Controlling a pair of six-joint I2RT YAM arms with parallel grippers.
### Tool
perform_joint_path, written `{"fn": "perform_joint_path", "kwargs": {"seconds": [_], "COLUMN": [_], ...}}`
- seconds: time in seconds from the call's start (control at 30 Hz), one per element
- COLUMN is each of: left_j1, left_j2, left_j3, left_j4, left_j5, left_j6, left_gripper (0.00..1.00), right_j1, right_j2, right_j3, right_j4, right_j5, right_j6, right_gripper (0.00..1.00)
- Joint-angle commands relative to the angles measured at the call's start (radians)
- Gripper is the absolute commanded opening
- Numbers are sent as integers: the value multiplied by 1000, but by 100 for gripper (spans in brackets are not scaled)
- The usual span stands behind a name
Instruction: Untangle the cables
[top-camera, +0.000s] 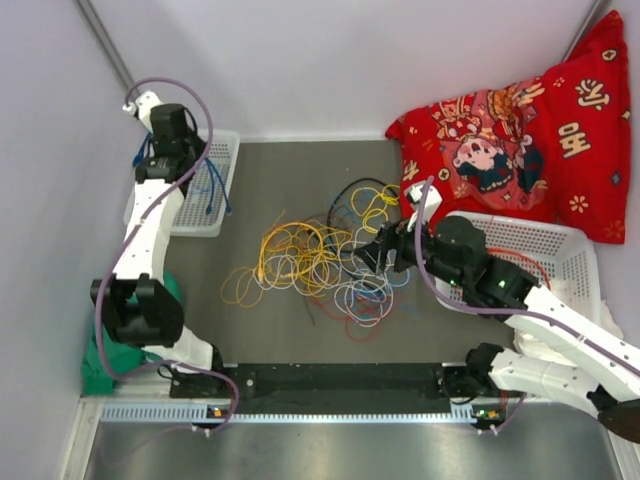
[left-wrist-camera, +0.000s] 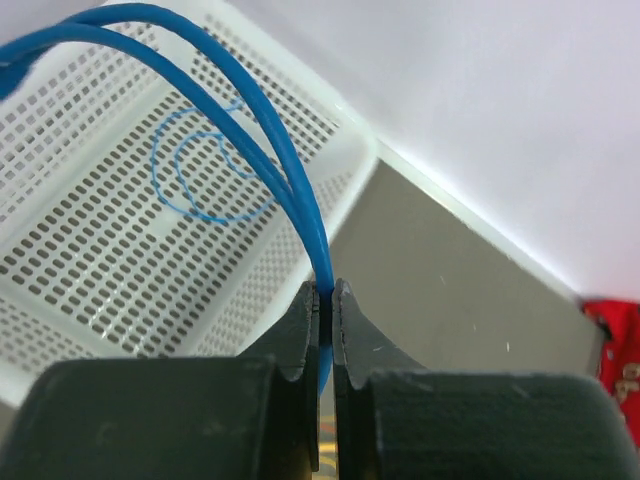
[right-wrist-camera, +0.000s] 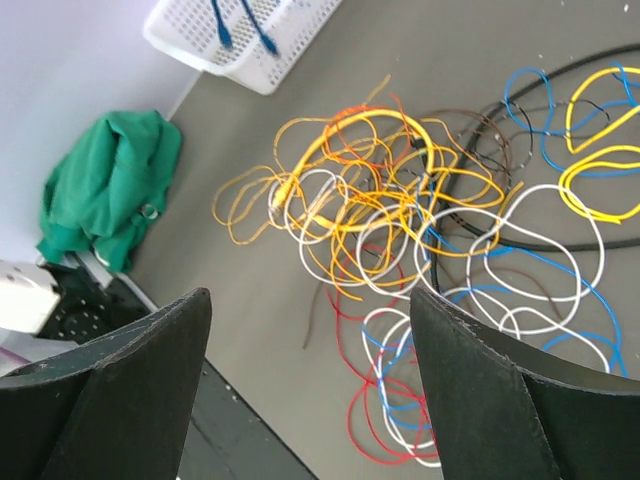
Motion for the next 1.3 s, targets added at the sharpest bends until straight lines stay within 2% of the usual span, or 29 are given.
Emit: {"fn": "perform_joint_path", "kwargs": {"seconds": [0.0,0.17,0.37,0.53,0.67,0.8,0.9,1.27], "left_j1": [95,115,115,116,112,50,9,-8], "left_j2": [69,62,33,5,-1,39,66,258], "left_j3": [80,128,254,282,223,151,73,-4], "left_j4": [113,196,158,124,142,152,220,268], "left_j5": [96,122,200,217,144,-77,-173,-337], "left_j6": [-44,-1,10,22,114,217,268,338], "left_gripper": [0,0,0,0,0,0,0,0], "right_j1": [3,1,-14,-16,-16,-16,-16,-17], "right_j2": [13,35,58,59,43,29,26,67], "right_j3": [54,34,48,65,60,54,54,49], "right_j4": [-23,-18,0,-6,-20,-33,-41,-41], "right_j5": [21,17,-26,-32,-25,-3,4,11], "right_j6": [-41,-48,-55,-59,-59,-59,-61,-59], "right_gripper": [80,79,79,79,79,79,79,79]}}
